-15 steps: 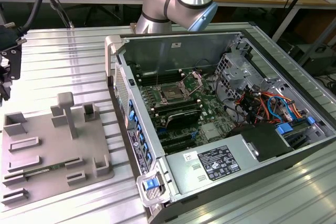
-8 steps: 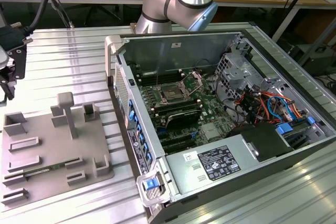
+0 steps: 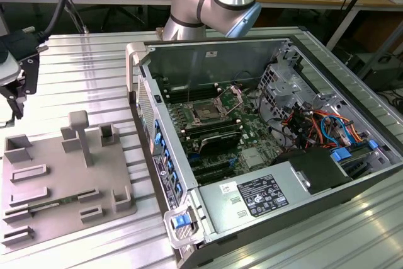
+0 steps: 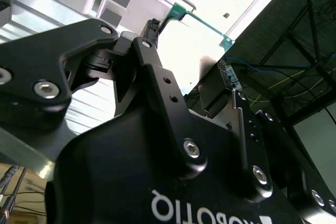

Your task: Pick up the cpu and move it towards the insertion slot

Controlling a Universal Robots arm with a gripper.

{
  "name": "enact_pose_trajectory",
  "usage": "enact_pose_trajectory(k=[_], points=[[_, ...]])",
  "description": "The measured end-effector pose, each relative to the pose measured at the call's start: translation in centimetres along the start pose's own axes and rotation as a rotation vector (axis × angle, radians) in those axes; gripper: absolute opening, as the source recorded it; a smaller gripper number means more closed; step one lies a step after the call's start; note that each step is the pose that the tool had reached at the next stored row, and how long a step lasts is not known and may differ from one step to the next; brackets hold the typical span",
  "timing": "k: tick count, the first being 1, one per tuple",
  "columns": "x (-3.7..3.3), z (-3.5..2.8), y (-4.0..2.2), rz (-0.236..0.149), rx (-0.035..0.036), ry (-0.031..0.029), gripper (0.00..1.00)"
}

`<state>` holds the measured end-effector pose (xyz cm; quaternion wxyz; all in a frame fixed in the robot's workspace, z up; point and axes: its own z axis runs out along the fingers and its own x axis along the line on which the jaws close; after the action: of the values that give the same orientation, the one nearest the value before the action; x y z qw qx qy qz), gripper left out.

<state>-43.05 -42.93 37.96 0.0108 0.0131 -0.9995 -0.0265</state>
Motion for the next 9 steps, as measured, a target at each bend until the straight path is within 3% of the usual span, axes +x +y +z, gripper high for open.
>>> enact_pose_trajectory(k=[9], points=[[-0.91,-0.02,-0.02,0.0,0.0,0.0,0.55]])
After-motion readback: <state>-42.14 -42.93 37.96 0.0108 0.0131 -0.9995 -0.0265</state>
